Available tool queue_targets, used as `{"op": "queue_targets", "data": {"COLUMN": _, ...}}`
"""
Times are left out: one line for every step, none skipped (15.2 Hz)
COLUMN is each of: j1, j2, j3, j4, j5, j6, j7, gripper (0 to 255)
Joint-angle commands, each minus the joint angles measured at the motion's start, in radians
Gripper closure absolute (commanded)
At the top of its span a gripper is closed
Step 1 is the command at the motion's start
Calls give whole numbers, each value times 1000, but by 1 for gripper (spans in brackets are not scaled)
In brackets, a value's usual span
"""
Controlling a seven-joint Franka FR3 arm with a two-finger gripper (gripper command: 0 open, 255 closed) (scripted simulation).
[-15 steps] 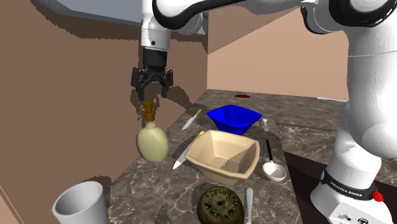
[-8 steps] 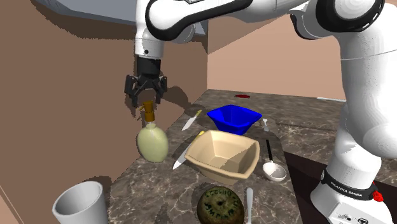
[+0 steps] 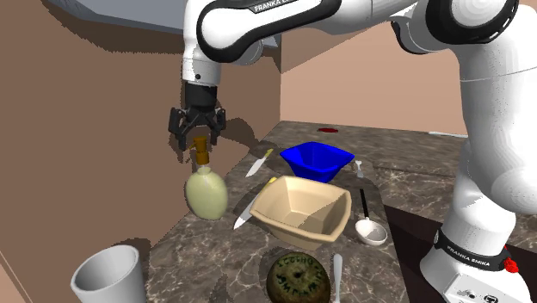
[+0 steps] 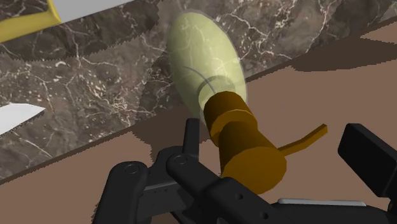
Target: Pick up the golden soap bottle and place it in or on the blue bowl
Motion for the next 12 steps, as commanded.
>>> {"op": "queue_targets", "data": {"j1": 0, "j2": 0, "j3": 0, "j4": 0, "j5": 0, "j6": 0, "j7": 0, "gripper": 0}}
{"op": "queue_targets", "data": {"j1": 0, "j2": 0, "j3": 0, "j4": 0, "j5": 0, "j6": 0, "j7": 0, "gripper": 255}}
{"op": "queue_targets", "data": {"j1": 0, "j2": 0, "j3": 0, "j4": 0, "j5": 0, "j6": 0, "j7": 0, "gripper": 255}}
{"op": "queue_targets", "data": {"j1": 0, "j2": 0, "j3": 0, "j4": 0, "j5": 0, "j6": 0, "j7": 0, "gripper": 255}}
{"op": "queue_targets", "data": {"j1": 0, "j2": 0, "j3": 0, "j4": 0, "j5": 0, "j6": 0, "j7": 0, "gripper": 255}}
{"op": "queue_targets", "data": {"j1": 0, "j2": 0, "j3": 0, "j4": 0, "j5": 0, "j6": 0, "j7": 0, "gripper": 255}}
{"op": "queue_targets", "data": {"j1": 0, "j2": 0, "j3": 0, "j4": 1, "j5": 0, "j6": 0, "j7": 0, "gripper": 255}}
{"op": "queue_targets", "data": {"j1": 0, "j2": 0, "j3": 0, "j4": 1, "j5": 0, "j6": 0, "j7": 0, "gripper": 255}}
{"op": "queue_targets", "data": {"j1": 0, "j2": 1, "j3": 0, "j4": 1, "j5": 0, "j6": 0, "j7": 0, "gripper": 255}}
{"op": "queue_targets", "data": {"j1": 0, "j2": 0, "j3": 0, "j4": 1, "j5": 0, "j6": 0, "j7": 0, "gripper": 255}}
{"op": "queue_targets", "data": {"j1": 0, "j2": 0, "j3": 0, "j4": 0, "j5": 0, "j6": 0, "j7": 0, "gripper": 255}}
{"op": "queue_targets", "data": {"j1": 0, "j2": -2, "j3": 0, "j4": 11, "j5": 0, "j6": -13, "j7": 1, "gripper": 255}}
